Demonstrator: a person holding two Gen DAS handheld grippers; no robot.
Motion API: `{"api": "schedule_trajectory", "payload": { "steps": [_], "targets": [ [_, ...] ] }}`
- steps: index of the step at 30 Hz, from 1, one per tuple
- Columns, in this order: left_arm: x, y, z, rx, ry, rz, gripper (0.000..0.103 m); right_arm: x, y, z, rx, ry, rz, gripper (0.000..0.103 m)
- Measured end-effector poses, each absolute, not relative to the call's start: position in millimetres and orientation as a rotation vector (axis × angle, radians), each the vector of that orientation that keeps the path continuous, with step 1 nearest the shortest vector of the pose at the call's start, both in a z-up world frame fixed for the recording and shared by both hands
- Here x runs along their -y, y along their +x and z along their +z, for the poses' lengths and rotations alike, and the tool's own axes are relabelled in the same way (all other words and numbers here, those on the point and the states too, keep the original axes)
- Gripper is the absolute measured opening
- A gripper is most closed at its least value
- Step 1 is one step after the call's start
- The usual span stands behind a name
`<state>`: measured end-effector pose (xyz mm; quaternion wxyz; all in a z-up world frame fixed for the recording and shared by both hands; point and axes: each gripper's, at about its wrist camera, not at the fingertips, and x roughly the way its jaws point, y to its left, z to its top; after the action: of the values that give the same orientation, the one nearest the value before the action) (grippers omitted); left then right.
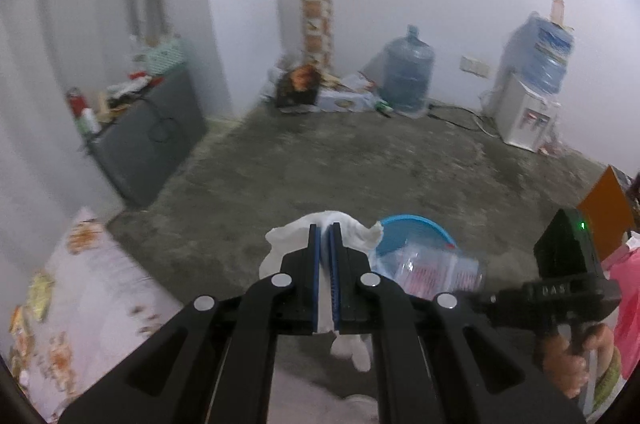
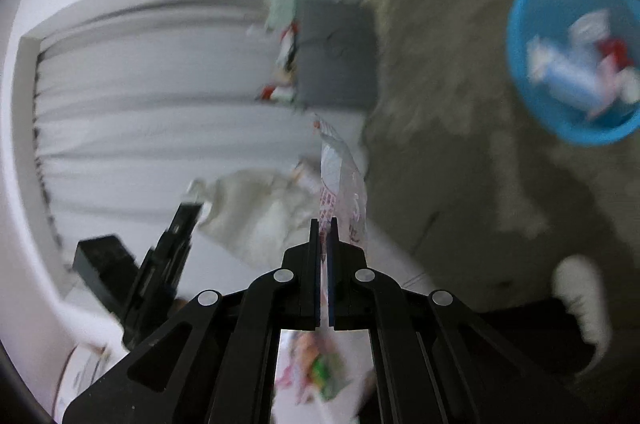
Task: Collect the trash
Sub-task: 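Carry the tissue and plastic bag over the wastebasket and open both tools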
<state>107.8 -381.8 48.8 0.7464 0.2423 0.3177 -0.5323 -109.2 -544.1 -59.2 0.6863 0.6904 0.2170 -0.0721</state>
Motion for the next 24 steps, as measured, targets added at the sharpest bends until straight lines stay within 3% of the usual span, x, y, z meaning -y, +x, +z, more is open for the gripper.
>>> {"api": "schedule_trajectory", "payload": {
  "steps": [13,16,17,18,20,24],
  "targets": [
    [524,58,-61,-0.927,0.607,-1.307,0.005,612,-165,-123,-0.633,1.487,-0.652,0.001],
    [550,49,-77,-0.967,0.588,-1.332,0.007,626,-161,-139,-0.668,1.462,-0.702,0.005],
    [556,47,-82,-0.974,0.575,-1.343,0.008,631,-160,-146,-0.67,1.456,-0.722,0.007],
    [563,45,-87,-0.973,0.564,-1.353,0.012,636,-158,-154,-0.682,1.44,-0.738,0.017],
    [571,40,-96,-0.974,0.564,-1.352,0.039,644,-158,-173,-0.716,1.427,-0.792,0.038],
    [572,36,-107,-1.002,0.56,-1.336,0.044,650,-166,-208,-0.812,1.475,-0.844,0.043]
  ]
}}
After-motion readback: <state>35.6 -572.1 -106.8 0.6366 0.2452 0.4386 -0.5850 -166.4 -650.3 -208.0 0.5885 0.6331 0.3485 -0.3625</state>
